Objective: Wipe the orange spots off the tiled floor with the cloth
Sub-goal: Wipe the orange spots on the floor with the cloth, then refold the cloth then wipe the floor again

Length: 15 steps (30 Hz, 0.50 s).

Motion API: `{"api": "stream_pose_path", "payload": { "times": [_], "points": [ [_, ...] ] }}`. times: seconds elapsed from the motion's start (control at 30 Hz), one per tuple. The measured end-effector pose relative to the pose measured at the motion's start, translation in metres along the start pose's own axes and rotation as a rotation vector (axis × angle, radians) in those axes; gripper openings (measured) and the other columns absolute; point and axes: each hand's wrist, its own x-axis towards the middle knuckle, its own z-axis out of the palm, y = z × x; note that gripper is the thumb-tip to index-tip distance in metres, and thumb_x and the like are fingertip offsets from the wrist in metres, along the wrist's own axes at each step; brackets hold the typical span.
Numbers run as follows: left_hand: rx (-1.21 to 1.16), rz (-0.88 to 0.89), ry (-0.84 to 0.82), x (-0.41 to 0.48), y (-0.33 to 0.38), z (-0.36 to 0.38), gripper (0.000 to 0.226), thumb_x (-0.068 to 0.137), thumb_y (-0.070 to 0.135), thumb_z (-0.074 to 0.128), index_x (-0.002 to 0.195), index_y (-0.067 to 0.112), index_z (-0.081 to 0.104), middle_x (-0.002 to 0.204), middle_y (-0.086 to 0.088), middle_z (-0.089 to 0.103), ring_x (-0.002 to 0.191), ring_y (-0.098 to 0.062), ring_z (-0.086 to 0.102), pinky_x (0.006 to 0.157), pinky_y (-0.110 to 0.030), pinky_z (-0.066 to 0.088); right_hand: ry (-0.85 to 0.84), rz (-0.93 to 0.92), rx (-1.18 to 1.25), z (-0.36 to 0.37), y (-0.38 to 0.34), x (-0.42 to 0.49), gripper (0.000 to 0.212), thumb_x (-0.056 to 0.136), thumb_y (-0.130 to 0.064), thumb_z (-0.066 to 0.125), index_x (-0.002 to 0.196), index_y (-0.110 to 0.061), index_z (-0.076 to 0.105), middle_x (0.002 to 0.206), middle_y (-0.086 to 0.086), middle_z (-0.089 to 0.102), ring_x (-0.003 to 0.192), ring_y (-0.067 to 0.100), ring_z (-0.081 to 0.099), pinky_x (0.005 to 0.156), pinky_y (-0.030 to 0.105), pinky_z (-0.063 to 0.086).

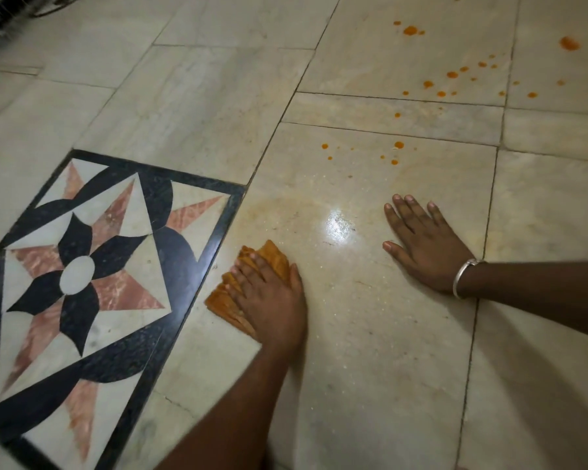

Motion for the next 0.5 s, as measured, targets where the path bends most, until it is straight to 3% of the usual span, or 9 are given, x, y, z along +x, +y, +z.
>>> {"api": "stream_pose_path", "payload": {
  "times": [0.07,0.13,0.17,0.23,0.3,0.37,0.43,0.5],
  "points": [
    [-0.017,0.063,-0.047,-0.019,0.014,-0.004,0.072,0.108,0.052,0.022,0.165,0.007,0.014,0.17,-0.02,0.02,0.159,-0.04,0.015,0.13,-0.053,0.005,-0.036,0.013,0.015,-0.001,-0.002,0.002,0.081,0.093,-0.062,-0.002,0.16,-0.016,-0.002,0.168,0.007,-0.007,0.155,0.022,-0.008,0.125,0.046,-0.003],
    [-0.057,0.112,-0.12,-0.042,0.036,-0.015,0.065,0.109,0.051,0.022,0.163,0.016,0.028,0.162,-0.014,0.042,0.149,-0.037,0.038,0.127,-0.053,0.02,-0.089,0.026,0.029,-0.004,-0.003,0.003,0.085,0.089,-0.063,-0.006,0.16,-0.017,-0.004,0.168,0.006,-0.011,0.154,0.022,-0.011,0.125,0.045,-0.006],
    [-0.084,0.135,-0.116,-0.052,0.049,-0.02,0.064,0.105,0.055,0.019,0.157,0.022,0.039,0.146,-0.009,0.059,0.133,-0.034,0.053,0.119,-0.052,0.03,-0.11,0.031,0.061,-0.008,-0.005,0.004,0.087,0.088,-0.064,-0.006,0.16,-0.017,-0.002,0.168,0.005,-0.01,0.155,0.021,-0.01,0.125,0.044,-0.004],
    [-0.176,0.2,-0.127,-0.069,0.076,-0.029,0.068,0.097,0.061,0.013,0.137,0.027,0.058,0.112,0.001,0.071,0.103,-0.025,0.064,0.104,-0.047,0.04,-0.102,0.056,0.202,-0.027,-0.007,0.006,0.082,0.094,-0.063,0.004,0.16,-0.016,0.014,0.168,0.006,0.004,0.155,0.021,0.003,0.125,0.04,0.004],
    [-0.47,0.146,-0.288,-0.068,0.097,-0.043,0.052,0.102,0.057,0.028,0.109,0.023,0.067,0.092,0.002,0.07,0.088,-0.023,0.067,0.093,-0.044,0.051,-0.073,0.126,0.394,-0.049,-0.005,0.01,0.061,0.106,-0.05,0.024,0.151,-0.014,0.041,0.162,0.01,0.03,0.149,0.025,0.027,0.121,0.036,0.018],
    [-0.988,-0.123,-0.556,-0.046,0.112,-0.063,0.036,0.105,0.041,0.048,0.094,0.016,0.07,0.087,-0.006,0.074,0.083,-0.029,0.073,0.086,-0.044,0.06,-0.081,0.298,0.707,-0.076,0.006,0.016,0.051,0.107,-0.044,0.031,0.133,-0.013,0.063,0.143,0.013,0.056,0.13,0.03,0.051,0.11,0.039,0.036],
    [-1.391,-0.269,-0.75,-0.022,0.126,-0.086,0.034,0.104,0.033,0.056,0.106,0.004,0.073,0.1,-0.022,0.078,0.094,-0.039,0.076,0.089,-0.051,0.062,-0.123,0.473,1.002,-0.107,0.023,0.018,0.056,0.104,-0.053,0.032,0.118,-0.014,0.071,0.123,0.011,0.069,0.11,0.033,0.064,0.098,0.044,0.048],
    [-1.62,-0.195,-0.823,-0.001,0.137,-0.112,0.042,0.104,0.034,0.052,0.112,0.0,0.075,0.109,-0.026,0.076,0.101,-0.042,0.074,0.091,-0.051,0.06,-0.14,0.506,1.137,-0.136,0.034,0.017,0.056,0.101,-0.058,0.036,0.111,-0.016,0.072,0.115,0.011,0.073,0.103,0.031,0.069,0.095,0.046,0.051]
  ]
}}
